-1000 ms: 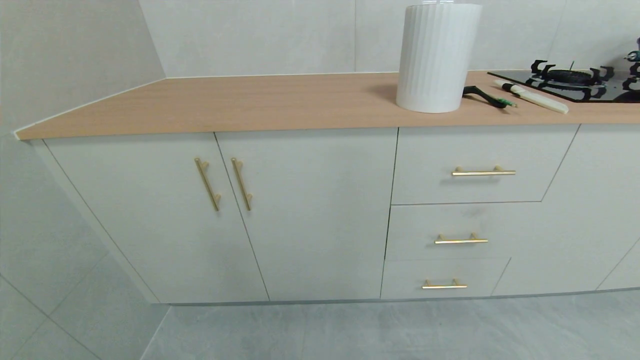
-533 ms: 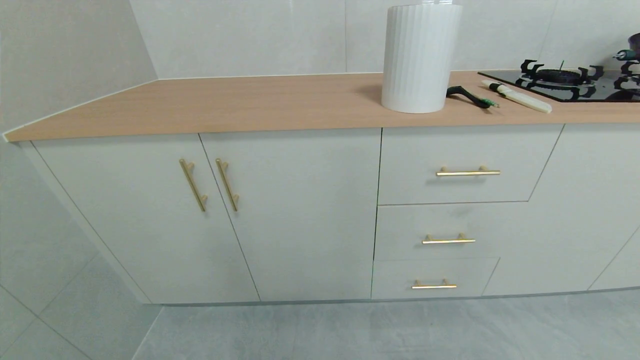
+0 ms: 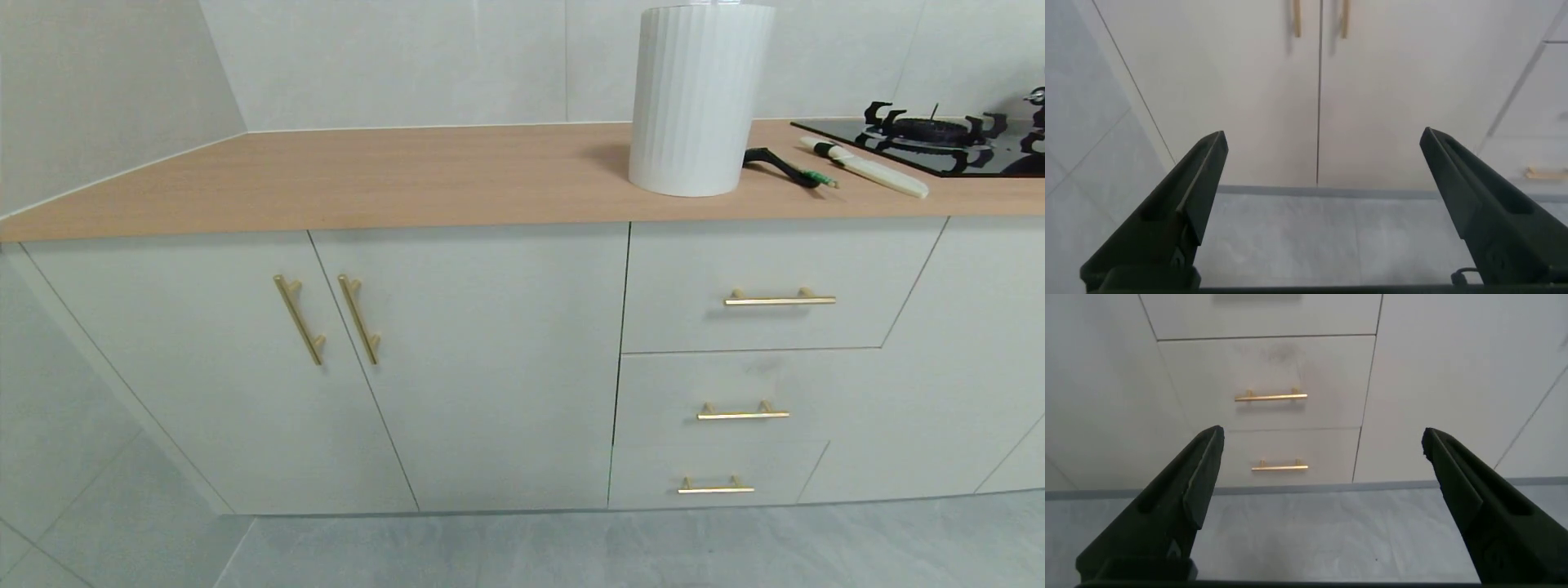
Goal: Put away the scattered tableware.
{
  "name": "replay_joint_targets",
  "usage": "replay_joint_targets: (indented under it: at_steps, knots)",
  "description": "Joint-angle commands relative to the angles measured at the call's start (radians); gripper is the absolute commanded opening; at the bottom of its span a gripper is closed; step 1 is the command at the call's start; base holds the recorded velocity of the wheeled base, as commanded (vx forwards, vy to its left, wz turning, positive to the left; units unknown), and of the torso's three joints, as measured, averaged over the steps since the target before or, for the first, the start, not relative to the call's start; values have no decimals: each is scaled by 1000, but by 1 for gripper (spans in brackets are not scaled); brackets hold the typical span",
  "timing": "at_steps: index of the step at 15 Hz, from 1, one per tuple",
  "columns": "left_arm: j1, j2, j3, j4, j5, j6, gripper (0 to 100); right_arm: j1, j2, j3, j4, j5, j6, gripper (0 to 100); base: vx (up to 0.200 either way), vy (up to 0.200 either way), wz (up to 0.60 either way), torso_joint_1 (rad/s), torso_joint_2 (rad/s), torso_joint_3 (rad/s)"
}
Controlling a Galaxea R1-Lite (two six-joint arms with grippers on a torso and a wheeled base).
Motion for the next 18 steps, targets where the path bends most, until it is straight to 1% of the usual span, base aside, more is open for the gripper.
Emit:
replay_joint_targets:
  at_steps: [1,13,14,15,16,18]
  knots:
    - [0,0,0,0,0,-1,100,0,2,0,-1,0,0,100,0,0,0,0,0,0]
    - [0,0,0,0,0,-1,100,0,2,-3,-7,2,-5,100,0,0,0,0,0,0]
    - [0,0,0,0,0,-1,100,1,14,-77,-4,5,0,100,0,0,0,0,0,0]
    - [0,0,0,0,0,-1,100,12,75,-176,11,11,10,100,0,0,0,0,0,0]
    - [0,0,0,0,0,-1,100,26,137,-215,14,22,12,100,0,0,0,0,0,0]
    - [0,0,0,0,0,-1,100,32,325,-278,14,86,12,100,0,0,0,0,0,0]
